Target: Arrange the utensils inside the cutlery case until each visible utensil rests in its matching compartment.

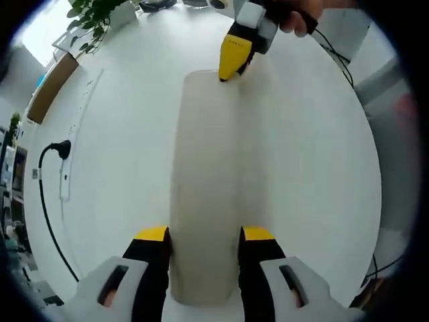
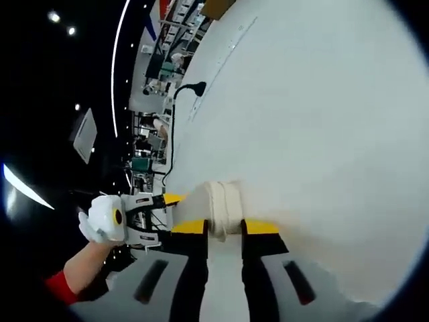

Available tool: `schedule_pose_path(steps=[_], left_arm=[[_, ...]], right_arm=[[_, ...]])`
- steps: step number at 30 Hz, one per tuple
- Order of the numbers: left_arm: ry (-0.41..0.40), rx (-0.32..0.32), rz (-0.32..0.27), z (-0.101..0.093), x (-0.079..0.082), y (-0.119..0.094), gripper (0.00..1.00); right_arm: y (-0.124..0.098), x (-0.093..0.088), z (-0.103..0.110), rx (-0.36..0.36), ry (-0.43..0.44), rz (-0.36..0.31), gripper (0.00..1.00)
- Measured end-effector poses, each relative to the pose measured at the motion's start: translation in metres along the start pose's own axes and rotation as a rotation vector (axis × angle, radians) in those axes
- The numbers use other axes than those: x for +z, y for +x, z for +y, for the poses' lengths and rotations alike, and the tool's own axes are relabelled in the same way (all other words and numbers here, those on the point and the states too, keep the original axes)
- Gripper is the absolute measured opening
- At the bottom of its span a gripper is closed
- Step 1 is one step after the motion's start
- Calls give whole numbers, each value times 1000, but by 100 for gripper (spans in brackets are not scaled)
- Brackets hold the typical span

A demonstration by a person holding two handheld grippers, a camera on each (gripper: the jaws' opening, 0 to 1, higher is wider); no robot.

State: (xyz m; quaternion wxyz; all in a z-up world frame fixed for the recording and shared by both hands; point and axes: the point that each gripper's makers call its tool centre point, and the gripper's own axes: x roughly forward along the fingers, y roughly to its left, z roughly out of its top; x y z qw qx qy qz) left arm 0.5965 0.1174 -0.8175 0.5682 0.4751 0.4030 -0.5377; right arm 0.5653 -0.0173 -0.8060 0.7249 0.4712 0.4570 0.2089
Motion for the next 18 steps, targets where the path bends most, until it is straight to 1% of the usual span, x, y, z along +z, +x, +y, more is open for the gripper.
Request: schedule_pose_path(steps=[1,4,5,6,7,8,9,11,12,13,14,15,16,17,18], left_arm=[[-2,-1,2,0,0,0,40],[-5,-7,12,-1,0,0,40],[-10,-6,15,-2,0,0,40],[-8,-1,21,-4,3,0,40],[-8,6,16,-4,5,0,40],[-13,4,13,-6,5,0,40],[-14,3,13,-7,5,0,40],[-17,2,15,-8,5,0,40],[-12,-2,2,-9,4,-1,40],[-1,-5,-22,-10,5,-1,40],[-10,-7,-43,-10,5,-1,40],[-17,-1,-66,-11,6,-2,40],[-16,6,-73,-11,4,-2,40],[-25,10,-80,-12,4,-2,40],[-25,12,-83,-11,4,-2,40]], right_arm=[[0,-1,0,2,10,-1,14],[0,-1,2,7,-13,5,13],[1,1,2,7,-9,4,8],[1,4,-7,-29,-40,4,9],[4,6,1,2,-5,-11,9],[4,6,5,19,-21,-19,9],[2,7,3,27,-67,-34,8],[1,4,6,51,63,-39,10],[2,6,2,56,-9,-25,11],[2,7,2,59,-52,-14,12],[2,7,2,50,-83,9,13],[3,8,6,38,-46,24,14],[5,12,6,34,-65,29,15],[6,18,3,28,-131,17,15],[8,24,5,28,-111,-4,15]])
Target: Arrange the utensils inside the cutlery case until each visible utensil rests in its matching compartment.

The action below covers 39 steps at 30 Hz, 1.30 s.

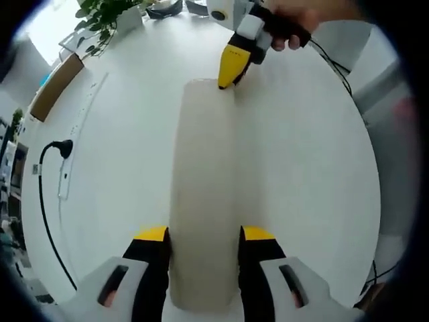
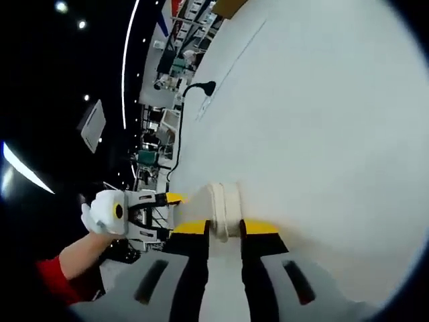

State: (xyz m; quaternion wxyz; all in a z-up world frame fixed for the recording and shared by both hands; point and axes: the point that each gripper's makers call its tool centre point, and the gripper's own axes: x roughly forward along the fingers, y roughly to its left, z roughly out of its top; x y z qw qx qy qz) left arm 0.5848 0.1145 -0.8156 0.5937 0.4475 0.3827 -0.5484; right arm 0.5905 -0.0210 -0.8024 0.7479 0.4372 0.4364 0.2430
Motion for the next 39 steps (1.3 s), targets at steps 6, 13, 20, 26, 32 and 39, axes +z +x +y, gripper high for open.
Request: schedule_pose_path(steps=[6,13,20,26,32,39], left_arm=[[11,-16,1,1,-1,1,40],[-1,-30,10,3,-3,2,40],[-3,-42,17,4,-4,2,40],[-3,-60,7,5,-5,1,40],[-26,-51,-38,5,-2,1,41],[-27,-68,-33,6,-1,2,41]], right_arm=[[11,19,-1,3,-27,-13,18],[16,12,-3,36,-47,-14,15],[28,15,-1,18,37,9,9],[20,21,-12,20,144,-16,9],[20,24,-6,14,65,-1,14],[10,10,8,13,22,-63,13]])
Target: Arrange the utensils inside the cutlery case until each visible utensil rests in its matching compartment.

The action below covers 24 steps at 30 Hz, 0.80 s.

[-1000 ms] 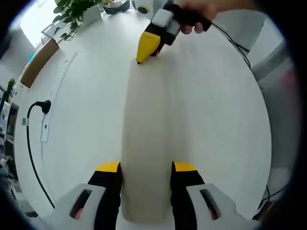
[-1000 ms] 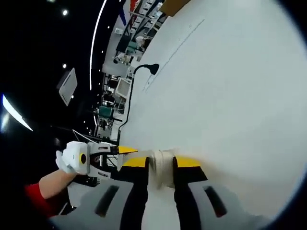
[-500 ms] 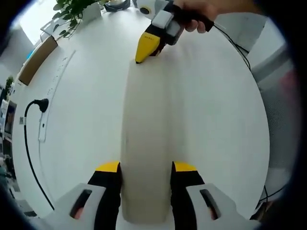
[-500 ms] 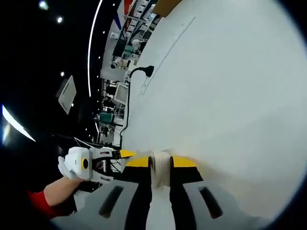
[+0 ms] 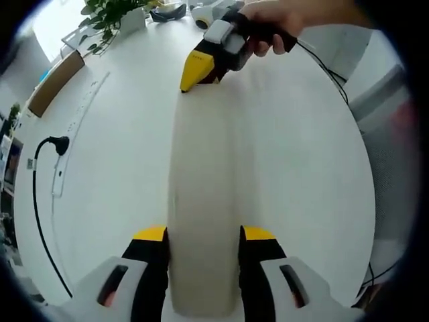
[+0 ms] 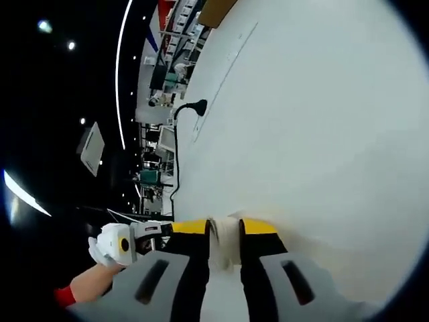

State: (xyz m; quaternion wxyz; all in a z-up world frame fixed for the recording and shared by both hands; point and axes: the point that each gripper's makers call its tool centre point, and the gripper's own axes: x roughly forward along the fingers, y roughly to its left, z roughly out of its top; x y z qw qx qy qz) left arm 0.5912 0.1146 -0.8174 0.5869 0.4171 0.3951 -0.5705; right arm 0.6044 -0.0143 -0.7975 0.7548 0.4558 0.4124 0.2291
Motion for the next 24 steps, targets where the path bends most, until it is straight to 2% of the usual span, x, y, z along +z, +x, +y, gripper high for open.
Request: schedule_pose_path(steps=[1,4,5,6,8,9,10,11,12,13,15,16,18,19,23,24], left_arm=[[-1,-5,-1,0,0,0,41],[-2,-14,-9,0,-1,0,42],[-6,-12,-26,0,-1,0,42],[-16,-6,-47,0,0,0,42],[-14,8,-107,0,2,-1,42],[-13,10,-115,0,2,-1,42],[-24,12,-119,1,2,-1,42],[-27,14,-121,1,2,-1,43],[-40,13,-122,2,3,-1,43],[-43,10,-113,2,3,-1,43],[-64,4,-100,3,3,0,44],[-89,3,-106,4,2,-1,44],[-216,-21,-135,5,1,-5,44],[-254,-26,-129,6,-2,-7,44],[-330,7,-119,23,-18,-29,44],[-372,22,-103,27,-24,-33,44]], right_arm=[[0,0,2,-16,-4,-8,12],[2,11,-1,-39,-103,-17,10],[1,8,1,-47,-124,-4,10],[1,9,3,-50,-94,-6,10],[0,8,2,-71,-150,5,11],[1,6,2,-78,-217,9,13],[1,3,1,-91,-215,16,17],[2,4,1,-123,-142,-19,18],[-1,-4,1,-93,-247,26,18],[3,-3,2,-109,-237,-2,18],[6,-3,2,-127,-237,-18,18],[7,-2,2,-136,-241,-16,19],[7,0,4,-151,-272,-5,19],[7,2,4,-149,-270,-2,19],[10,3,2,-140,-262,12,19],[9,4,1,-142,-263,12,20]])
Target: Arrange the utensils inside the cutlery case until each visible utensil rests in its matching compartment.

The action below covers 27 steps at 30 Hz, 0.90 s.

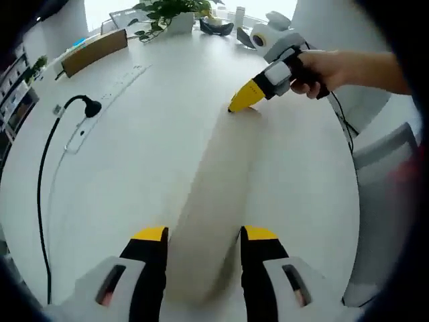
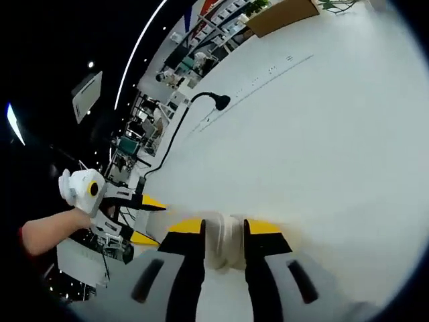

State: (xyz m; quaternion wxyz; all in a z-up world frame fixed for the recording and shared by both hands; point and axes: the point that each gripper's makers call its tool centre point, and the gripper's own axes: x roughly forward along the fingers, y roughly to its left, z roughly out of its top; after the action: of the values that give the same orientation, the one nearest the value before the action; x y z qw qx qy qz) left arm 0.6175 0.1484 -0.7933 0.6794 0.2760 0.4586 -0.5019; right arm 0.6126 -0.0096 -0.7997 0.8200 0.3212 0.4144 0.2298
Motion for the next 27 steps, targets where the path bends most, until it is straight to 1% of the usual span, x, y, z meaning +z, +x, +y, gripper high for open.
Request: schedule_pose_path(steps=[1,2,4,5,6,7,8,9,10,11,12,13,14,15,16,18,19,20,21,23,24,25,26,27], left_arm=[[-61,20,8,8,-5,-7,44],[-102,36,-15,16,-5,-13,43],[-162,38,-73,23,-5,-22,41],[-202,44,-90,26,-7,-26,41],[-246,38,-113,28,-8,-29,42],[-311,23,-141,29,-10,-32,42],[-346,25,-153,31,-14,-34,42],[-390,40,-171,36,-19,-36,42],[-423,38,-173,36,-23,-37,42],[-476,35,-179,37,-29,-37,41],[-512,35,-174,36,-34,-36,40],[-534,40,-142,35,-44,-36,39],[-528,45,-144,37,-47,-34,38],[-538,48,-149,38,-50,-34,37],[-559,38,-153,36,-53,-32,36],[-618,17,-192,35,-52,-30,35],[-648,0,-211,34,-51,-29,34],[-678,-9,-224,35,-51,-29,34],[-701,-10,-241,36,-51,-28,33],[-742,-21,-247,36,-52,-23,32],[-754,-25,-245,35,-53,-20,32],[-775,-36,-258,34,-51,-18,32],[-824,-58,-290,34,-47,-18,32],[-855,-71,-307,34,-45,-17,31]], right_arm=[[1,1,-2,-2,3,0,20],[1,2,-4,-3,0,-1,20],[2,5,-8,-6,6,0,20],[3,6,-9,-10,8,-1,20],[3,7,-10,-12,4,1,20],[4,7,-11,-17,1,2,20],[4,8,-11,-22,1,5,21],[4,8,-13,-37,-61,17,22],[3,7,-13,-41,-104,29,24],[4,9,-7,-29,-210,29,30],[5,9,-5,-38,-273,27,38],[4,7,-5,-63,-362,63,43],[4,5,-2,-65,-427,86,46],[7,7,3,-56,-526,82,48],[8,7,6,-52,-567,92,49],[10,8,15,-38,-679,109,51],[12,9,18,-43,-758,123,52],[13,10,19,-41,-788,125,54],[17,6,23,-29,-889,157,55],[20,-5,25,-20,-982,233,55],[22,-14,26,-27,-1072,279,55],[25,-17,26,-22,-1130,297,55],[29,-21,29,6,-1174,303,54],[31,-25,31,16,-1183,322,52]])
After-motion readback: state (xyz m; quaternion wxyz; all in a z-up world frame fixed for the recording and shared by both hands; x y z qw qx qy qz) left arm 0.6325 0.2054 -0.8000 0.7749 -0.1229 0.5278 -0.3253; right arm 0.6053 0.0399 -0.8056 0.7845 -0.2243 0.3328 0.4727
